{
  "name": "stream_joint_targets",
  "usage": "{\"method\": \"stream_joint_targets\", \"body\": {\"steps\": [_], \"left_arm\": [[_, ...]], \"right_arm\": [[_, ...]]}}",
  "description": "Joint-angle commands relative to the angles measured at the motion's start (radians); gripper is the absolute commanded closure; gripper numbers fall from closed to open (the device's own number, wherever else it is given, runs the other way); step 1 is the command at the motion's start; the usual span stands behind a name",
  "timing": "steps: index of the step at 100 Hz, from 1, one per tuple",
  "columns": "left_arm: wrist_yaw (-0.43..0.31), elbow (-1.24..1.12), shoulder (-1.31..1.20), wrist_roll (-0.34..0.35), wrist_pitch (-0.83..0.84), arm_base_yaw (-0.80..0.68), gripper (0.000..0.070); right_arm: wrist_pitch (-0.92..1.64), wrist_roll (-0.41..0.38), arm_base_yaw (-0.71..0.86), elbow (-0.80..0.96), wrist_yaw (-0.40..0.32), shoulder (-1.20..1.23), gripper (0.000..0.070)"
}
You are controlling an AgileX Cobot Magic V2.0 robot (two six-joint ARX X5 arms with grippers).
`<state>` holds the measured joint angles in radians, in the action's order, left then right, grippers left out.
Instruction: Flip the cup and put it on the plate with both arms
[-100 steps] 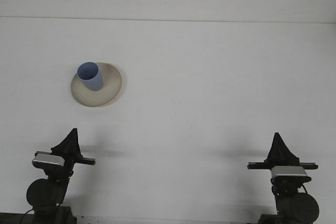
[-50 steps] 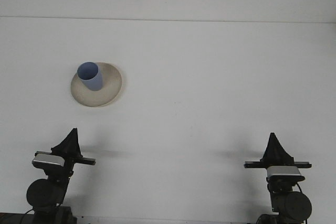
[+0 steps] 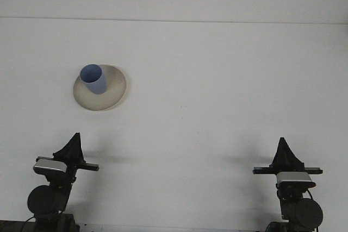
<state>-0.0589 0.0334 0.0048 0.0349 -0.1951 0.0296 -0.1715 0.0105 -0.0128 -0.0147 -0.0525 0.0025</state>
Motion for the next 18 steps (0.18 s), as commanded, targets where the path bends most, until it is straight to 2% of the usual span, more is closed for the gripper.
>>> {"method": "stream_joint_targets", "body": {"steps": [1, 18], "left_arm": [[0.000, -0.019, -0.002, 0.002, -0.015, 0.001, 0.0688], [0.000, -0.019, -0.002, 0.002, -0.014, 0.001, 0.0688]], "right_arm": [[-0.011, -0.014, 0.001, 0.002, 0.000, -0.001, 0.0700], [-0.011, -0.013, 0.001, 0.002, 0.000, -0.001, 0.0700]]}}
